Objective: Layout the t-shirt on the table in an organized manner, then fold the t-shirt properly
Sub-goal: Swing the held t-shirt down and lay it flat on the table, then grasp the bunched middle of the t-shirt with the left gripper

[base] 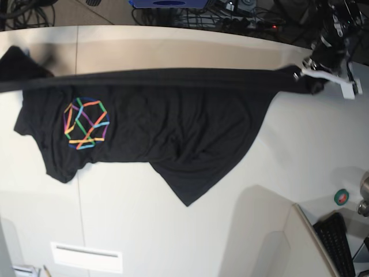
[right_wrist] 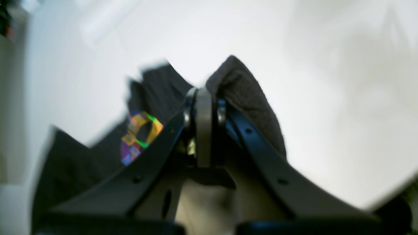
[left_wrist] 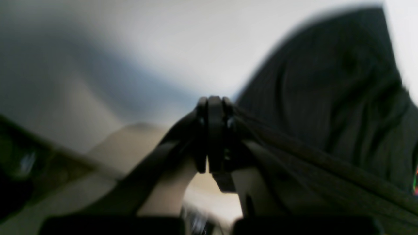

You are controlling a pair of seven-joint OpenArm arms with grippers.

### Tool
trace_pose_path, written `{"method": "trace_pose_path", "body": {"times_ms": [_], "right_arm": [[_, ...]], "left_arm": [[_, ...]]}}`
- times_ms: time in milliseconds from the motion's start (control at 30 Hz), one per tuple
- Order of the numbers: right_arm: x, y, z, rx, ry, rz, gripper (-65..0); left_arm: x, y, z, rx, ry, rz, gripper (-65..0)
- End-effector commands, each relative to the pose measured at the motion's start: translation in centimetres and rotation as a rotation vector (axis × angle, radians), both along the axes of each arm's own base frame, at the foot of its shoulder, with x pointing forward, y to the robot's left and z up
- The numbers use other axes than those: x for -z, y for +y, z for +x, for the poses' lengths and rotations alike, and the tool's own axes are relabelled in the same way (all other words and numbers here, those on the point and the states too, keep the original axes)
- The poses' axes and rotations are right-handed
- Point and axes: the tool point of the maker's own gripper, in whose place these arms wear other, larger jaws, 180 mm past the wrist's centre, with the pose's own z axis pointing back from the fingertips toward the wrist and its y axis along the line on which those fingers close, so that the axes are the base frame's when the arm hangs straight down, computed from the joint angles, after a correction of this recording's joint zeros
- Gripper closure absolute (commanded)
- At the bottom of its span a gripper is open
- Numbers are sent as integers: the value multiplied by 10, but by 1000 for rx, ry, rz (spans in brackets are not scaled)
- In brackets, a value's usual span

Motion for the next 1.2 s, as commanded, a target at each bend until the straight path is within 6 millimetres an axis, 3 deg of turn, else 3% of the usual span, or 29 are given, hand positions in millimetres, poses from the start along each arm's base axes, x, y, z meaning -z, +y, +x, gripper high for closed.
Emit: {"method": "trace_pose_path", "body": {"times_ms": [0,133,233,367,433,533,633,667,733,800,867,933,1000,1100,1167], "right_arm": [[-34,-5,16,-1,-111,-64,0],[-80,-2,70,-88,-248,-120,0],[-113,7,122,-208,-306,-145,0],[-137,8,194,-293,-331,-139,0],[-138,7,234,-296,-302,-143,0],[-129,0,287,-281,-213,-129,0],[-117,-8,328,-257,-157,-77,0],[-116,-11,334,-246,-159,-72,-51],[-113,-14,341,-233,-143,-86,-204],[-99,-1,346,-279,-75,-116,-297],[-75,8,339,-336,28,-159,-354],[-56,12,331,-371,91,-193,-380],[-47,12,323,-377,110,-206,-383],[-44,7,297,-358,103,-258,-383],[-41,17,280,-366,96,-293,-383]], "left_arm": [[-23,8,18,-3,-90,37,0],[-54,-4,70,50,-222,38,0],[-84,-21,113,101,-335,30,0],[-131,-50,173,179,-478,48,0],[-152,-67,205,226,-518,100,0],[-163,-83,252,247,-517,134,0],[-158,-94,295,235,-468,114,0],[-156,-98,303,237,-454,108,0],[-146,-107,307,249,-425,99,-5],[-135,-114,304,260,-402,85,-115],[-108,-118,292,264,-350,66,-244],[-84,-118,277,265,-299,60,-360],[-59,-118,259,270,-247,58,-434],[-25,-129,228,327,-164,80,-457],[-6,-150,208,425,-116,112,-457]]}}
